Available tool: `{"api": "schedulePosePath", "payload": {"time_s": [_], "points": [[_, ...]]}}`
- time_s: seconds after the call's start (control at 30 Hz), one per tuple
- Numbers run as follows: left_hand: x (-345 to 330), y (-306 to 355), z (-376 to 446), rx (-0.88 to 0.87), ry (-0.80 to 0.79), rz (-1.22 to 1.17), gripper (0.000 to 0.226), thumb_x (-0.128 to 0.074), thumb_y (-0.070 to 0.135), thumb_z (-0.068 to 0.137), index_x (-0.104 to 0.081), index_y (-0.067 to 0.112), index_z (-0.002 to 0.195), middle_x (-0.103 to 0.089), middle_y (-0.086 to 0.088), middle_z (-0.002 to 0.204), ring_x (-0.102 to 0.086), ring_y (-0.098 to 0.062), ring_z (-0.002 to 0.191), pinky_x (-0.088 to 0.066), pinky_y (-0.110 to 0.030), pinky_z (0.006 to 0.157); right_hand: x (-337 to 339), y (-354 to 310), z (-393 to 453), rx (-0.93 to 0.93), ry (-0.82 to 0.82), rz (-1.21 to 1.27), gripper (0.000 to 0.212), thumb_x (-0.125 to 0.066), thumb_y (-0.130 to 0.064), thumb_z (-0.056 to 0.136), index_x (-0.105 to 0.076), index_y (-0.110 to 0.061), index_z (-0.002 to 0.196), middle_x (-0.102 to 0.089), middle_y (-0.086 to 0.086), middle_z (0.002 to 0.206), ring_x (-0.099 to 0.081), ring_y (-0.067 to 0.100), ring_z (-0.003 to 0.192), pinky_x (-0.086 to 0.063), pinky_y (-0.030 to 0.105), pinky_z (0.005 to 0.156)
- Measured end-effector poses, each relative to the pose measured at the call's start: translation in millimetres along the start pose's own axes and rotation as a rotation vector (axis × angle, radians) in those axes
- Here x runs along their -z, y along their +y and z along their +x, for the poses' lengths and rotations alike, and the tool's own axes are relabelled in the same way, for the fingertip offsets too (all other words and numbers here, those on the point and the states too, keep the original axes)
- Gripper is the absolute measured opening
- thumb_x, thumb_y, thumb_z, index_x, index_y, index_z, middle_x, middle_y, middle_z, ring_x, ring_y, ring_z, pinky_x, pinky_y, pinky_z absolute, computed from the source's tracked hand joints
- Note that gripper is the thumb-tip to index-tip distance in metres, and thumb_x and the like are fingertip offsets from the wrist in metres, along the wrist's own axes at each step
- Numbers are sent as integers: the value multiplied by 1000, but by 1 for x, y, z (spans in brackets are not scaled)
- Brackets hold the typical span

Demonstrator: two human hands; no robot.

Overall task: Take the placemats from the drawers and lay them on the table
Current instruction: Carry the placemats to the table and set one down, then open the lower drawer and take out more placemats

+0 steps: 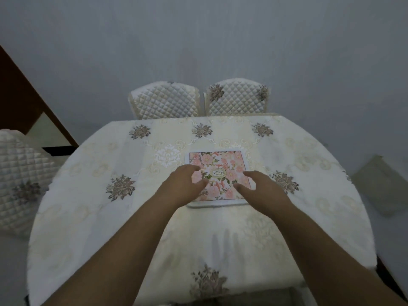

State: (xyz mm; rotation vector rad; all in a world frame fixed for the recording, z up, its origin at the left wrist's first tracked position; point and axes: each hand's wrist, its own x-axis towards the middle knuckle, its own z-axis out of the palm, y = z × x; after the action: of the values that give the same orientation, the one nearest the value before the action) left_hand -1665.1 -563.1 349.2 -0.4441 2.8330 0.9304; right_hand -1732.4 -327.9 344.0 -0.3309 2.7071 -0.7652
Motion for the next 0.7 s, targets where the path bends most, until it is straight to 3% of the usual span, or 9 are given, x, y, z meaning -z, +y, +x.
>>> {"api": "schedulePosePath", "payload": {"time_s": [0.3,0.5,0.7], "points": [[54,26,-165,27,235,-130,52,-49,62,97,-50,39,144,-44,14,153,-45,-6,135,-37,-31,108,45,-46,-122,207,47,167,67,-56,-67,89,-40,-39,148,-37,-12,156,-37,10,140,-31,31,104],[50,38,-250,130,364,-125,49,-47,59,100,-45,42,146,-42,16,154,-41,-6,138,-37,-31,110,59,-53,-167,393,-21,27,67,-52,-70,88,-36,-42,147,-37,-17,154,-36,14,141,-35,44,113],[35,39,-333,254,476,-64,57,-43,65,97,-41,41,149,-39,16,155,-42,-10,139,-42,-48,111,56,-48,-205,561,-83,-43,68,-48,-74,86,-39,-41,145,-43,-17,150,-38,15,140,-39,45,110]]}}
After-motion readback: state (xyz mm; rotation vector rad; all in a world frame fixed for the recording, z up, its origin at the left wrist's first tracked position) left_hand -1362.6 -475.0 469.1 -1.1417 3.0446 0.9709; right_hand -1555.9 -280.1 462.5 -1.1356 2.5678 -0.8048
